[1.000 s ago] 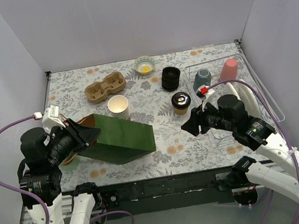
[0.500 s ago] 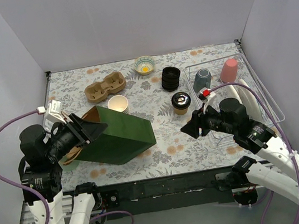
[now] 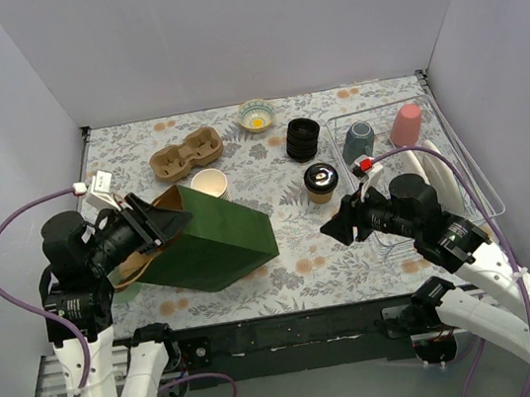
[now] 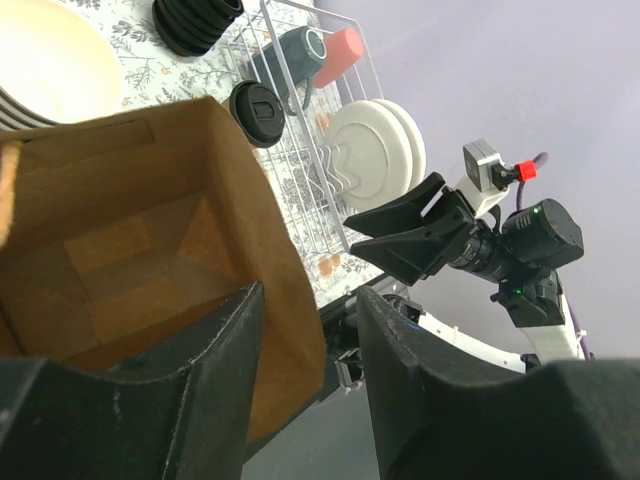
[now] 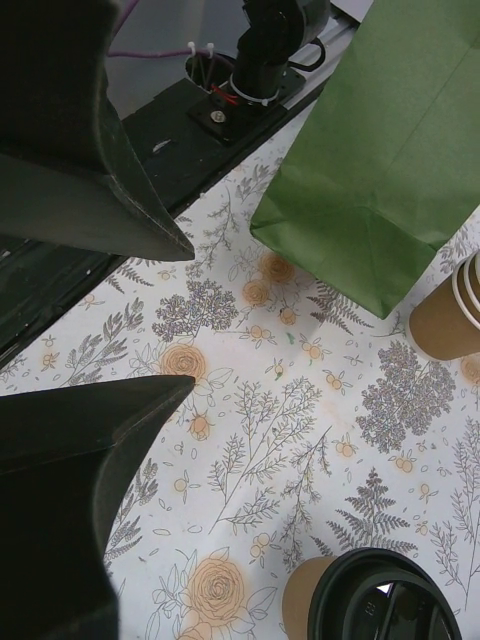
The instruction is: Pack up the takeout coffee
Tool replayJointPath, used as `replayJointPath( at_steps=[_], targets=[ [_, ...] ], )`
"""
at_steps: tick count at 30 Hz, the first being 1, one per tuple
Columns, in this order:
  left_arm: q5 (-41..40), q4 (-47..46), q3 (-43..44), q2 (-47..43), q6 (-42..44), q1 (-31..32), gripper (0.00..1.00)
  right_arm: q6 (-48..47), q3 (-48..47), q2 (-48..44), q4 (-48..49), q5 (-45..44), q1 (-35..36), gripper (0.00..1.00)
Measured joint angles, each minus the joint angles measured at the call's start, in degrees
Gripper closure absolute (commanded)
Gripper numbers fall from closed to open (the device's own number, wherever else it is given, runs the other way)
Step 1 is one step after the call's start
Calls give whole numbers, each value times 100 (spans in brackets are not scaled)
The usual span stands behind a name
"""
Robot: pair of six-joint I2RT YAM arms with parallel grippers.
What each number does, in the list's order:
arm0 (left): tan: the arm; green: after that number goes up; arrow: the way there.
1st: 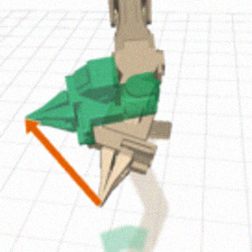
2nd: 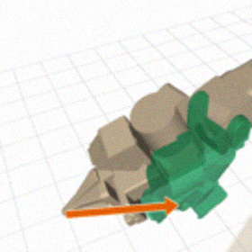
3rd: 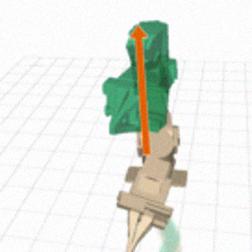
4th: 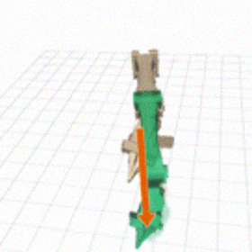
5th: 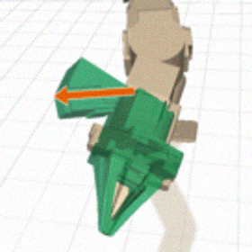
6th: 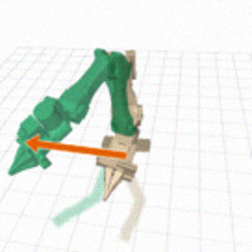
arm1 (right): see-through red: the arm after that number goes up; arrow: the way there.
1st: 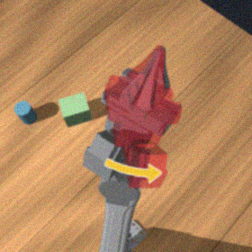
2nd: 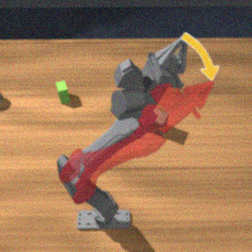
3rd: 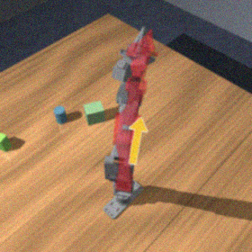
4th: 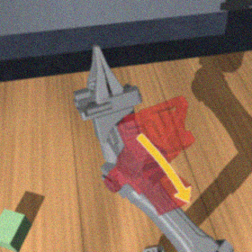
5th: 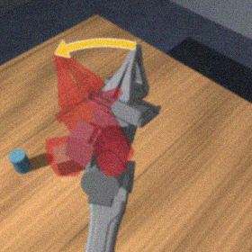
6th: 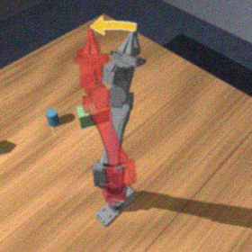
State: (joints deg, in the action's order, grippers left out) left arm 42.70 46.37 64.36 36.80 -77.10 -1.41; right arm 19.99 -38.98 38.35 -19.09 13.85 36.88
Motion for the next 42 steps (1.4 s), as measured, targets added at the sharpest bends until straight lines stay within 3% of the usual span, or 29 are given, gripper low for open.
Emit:
replayJointPath(
  at_steps=[19, 32, 37, 42],
  targets=[
    [2, -557, -238, 437, 37, 0, 56, -48, 0, 238, 31, -68, 0, 43],
    [205, -1102, 957, 868, -24, 0, 28, -55, -2, 413, 122, -160, 0, 43],
    [-551, -756, 1674, 1207, 334, 2, 26, -72, -72, 409, 20, -212, 0, 43],
    [-1829, -341, 2096, 1864, 927, 2, 30, -122, -343, 293, -278, -361, 0, 43]
  ],
)
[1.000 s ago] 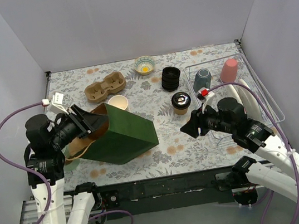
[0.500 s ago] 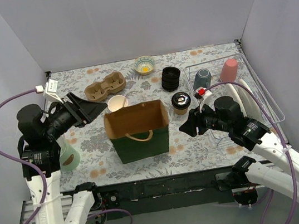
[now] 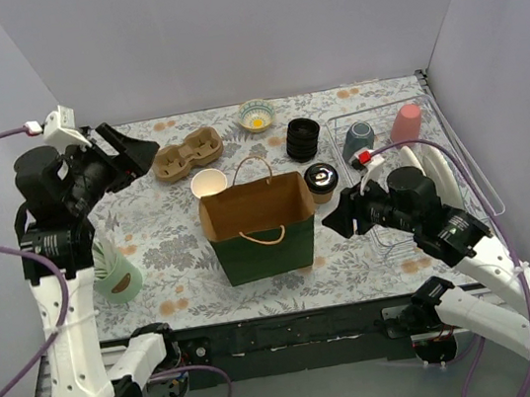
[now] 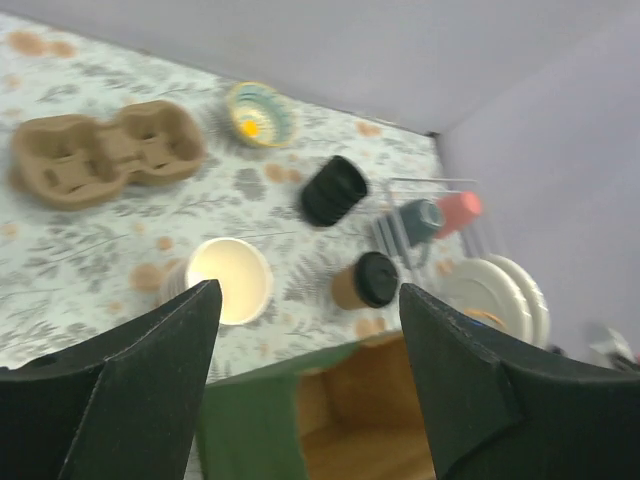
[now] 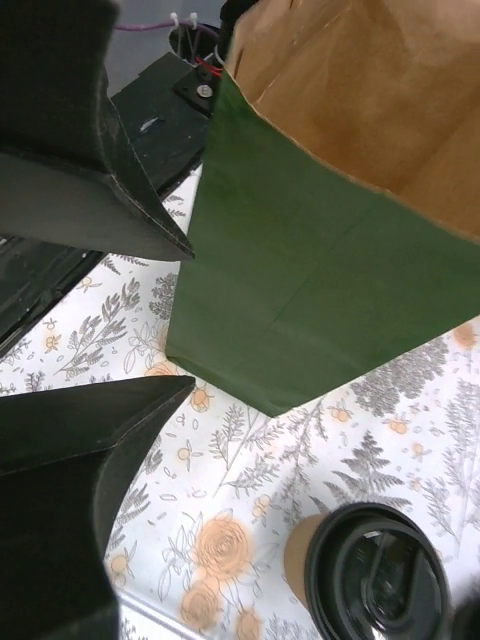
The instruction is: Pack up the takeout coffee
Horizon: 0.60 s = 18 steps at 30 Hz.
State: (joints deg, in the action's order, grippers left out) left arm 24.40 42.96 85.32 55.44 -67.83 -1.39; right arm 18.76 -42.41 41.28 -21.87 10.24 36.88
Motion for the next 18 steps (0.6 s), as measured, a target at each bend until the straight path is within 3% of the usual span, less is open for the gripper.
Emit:
replayJointPath(
  at_steps=[6, 11, 14, 18],
  targets=[
    [-1250, 238, 168, 1276, 511, 0, 29, -188, -483, -138, -286, -203, 0, 42],
    [-2070, 393, 1152, 2885, 612, 42, 31, -348, -693, -52, -544, -376, 0, 42],
    [-2662, 297, 1720, 3753, 588, 286, 30, -407, -813, 94, -667, -474, 0, 42],
    [-3241, 68, 1834, 4487, 496, 734, 30, -450, -975, 234, -826, -634, 0, 42]
  ],
)
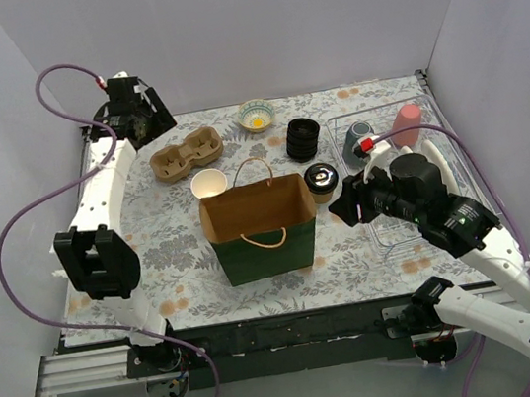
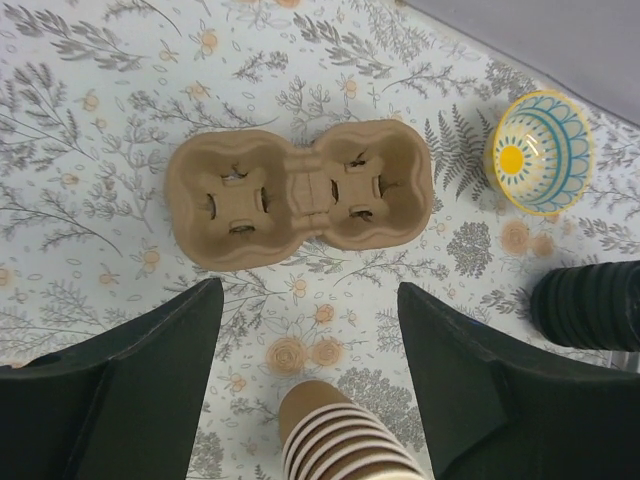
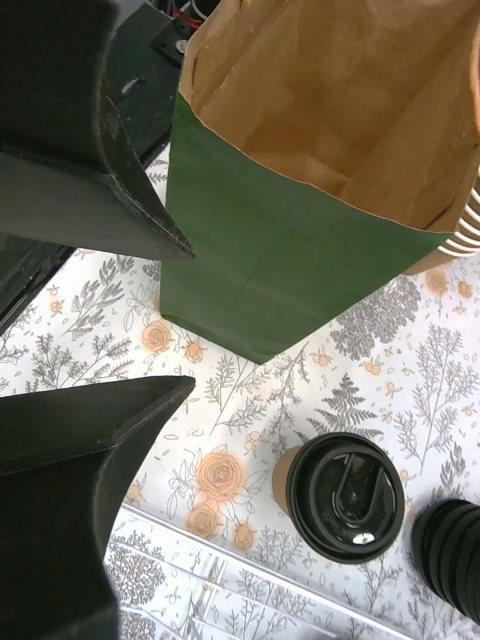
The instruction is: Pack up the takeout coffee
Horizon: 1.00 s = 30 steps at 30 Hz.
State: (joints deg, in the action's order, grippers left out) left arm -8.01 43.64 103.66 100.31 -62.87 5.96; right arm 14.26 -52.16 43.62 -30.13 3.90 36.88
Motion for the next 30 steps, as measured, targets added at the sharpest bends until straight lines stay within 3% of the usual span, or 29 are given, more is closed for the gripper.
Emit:
replayJointPath(
  at_steps=[21, 30],
  targets=[
    [-120, -852, 59, 1766, -1075, 184, 24, -116, -385, 352, -348, -474, 0, 43],
    [-17, -984, 59, 2184, -1110, 205, 31, -173, -422, 669, -337, -505, 0, 43]
  ],
)
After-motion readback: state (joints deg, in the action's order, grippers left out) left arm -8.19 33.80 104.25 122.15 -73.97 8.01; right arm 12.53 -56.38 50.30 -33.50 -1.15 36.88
